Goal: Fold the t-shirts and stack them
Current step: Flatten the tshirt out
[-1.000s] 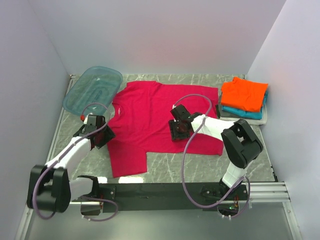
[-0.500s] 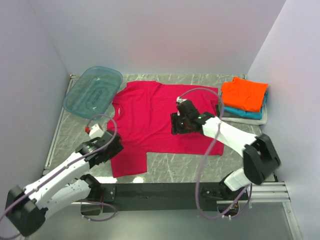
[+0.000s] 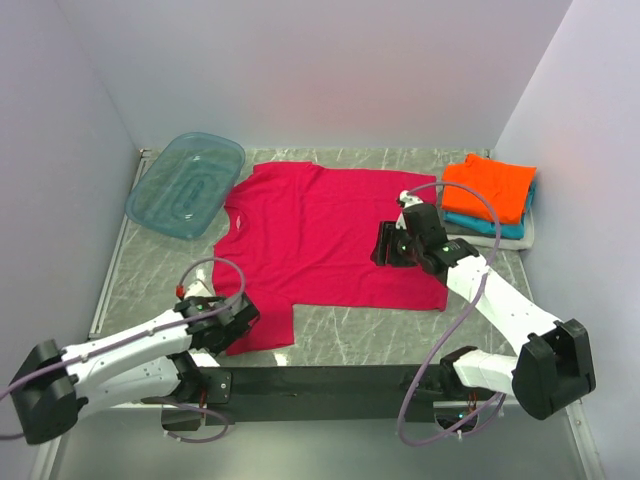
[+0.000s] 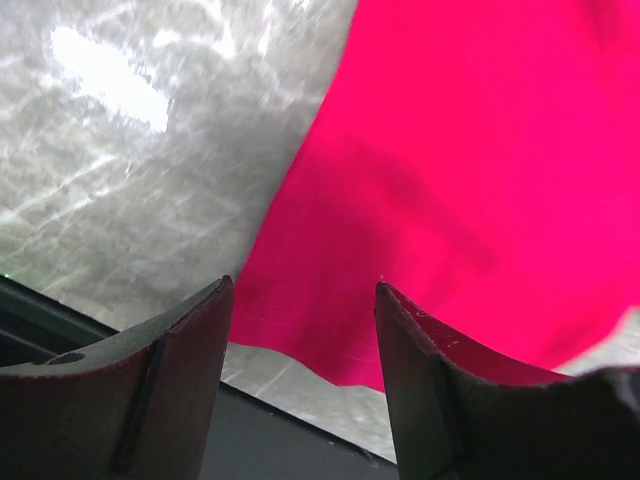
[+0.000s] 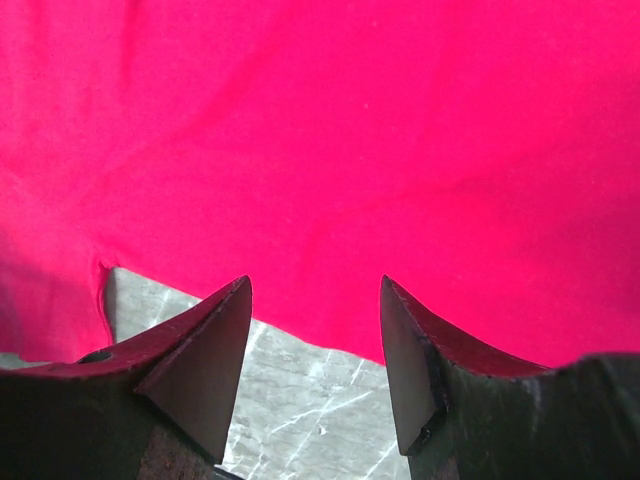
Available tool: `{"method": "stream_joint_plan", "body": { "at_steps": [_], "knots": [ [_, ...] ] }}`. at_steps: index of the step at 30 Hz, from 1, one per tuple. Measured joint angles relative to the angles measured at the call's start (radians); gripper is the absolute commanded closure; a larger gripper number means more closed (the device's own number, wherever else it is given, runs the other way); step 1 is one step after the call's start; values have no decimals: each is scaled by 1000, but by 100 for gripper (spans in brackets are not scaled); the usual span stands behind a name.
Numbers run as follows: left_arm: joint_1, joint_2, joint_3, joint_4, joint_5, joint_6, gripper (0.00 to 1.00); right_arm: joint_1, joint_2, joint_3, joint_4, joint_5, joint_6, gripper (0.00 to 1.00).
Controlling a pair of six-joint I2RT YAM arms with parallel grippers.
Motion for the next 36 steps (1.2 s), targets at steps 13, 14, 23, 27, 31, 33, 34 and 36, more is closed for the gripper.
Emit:
{"method": "stream_joint_plan", "body": {
  "at_steps": [13,14,23,27,31,33,34,36],
  "knots": [
    [-134,73,-17,-10,10,-187,46,-35,-8,-31,22,-45,-27,39],
    [-137,72,-18,-8,10,-191,49,-37,-8,-32,22,-45,-27,39],
    [-146,79,-23,3,18,-196,99,-71,-8,-50,24,-45,-29,39],
    [-147,38,-23,8,15,-193,99,-89,-5,-58,25,-42,-26,39],
    [-138,-31,7,7,-35,-170,99,-133,2,-58,27,-12,-11,39],
    [-95,-52,51,28,-68,-107,99,-163,14,-62,35,7,2,39],
    [-61,-56,69,51,-81,-67,99,-177,23,-68,41,16,6,39],
    [50,-56,97,125,-72,48,99,-198,43,-77,47,29,18,39]
  ]
}}
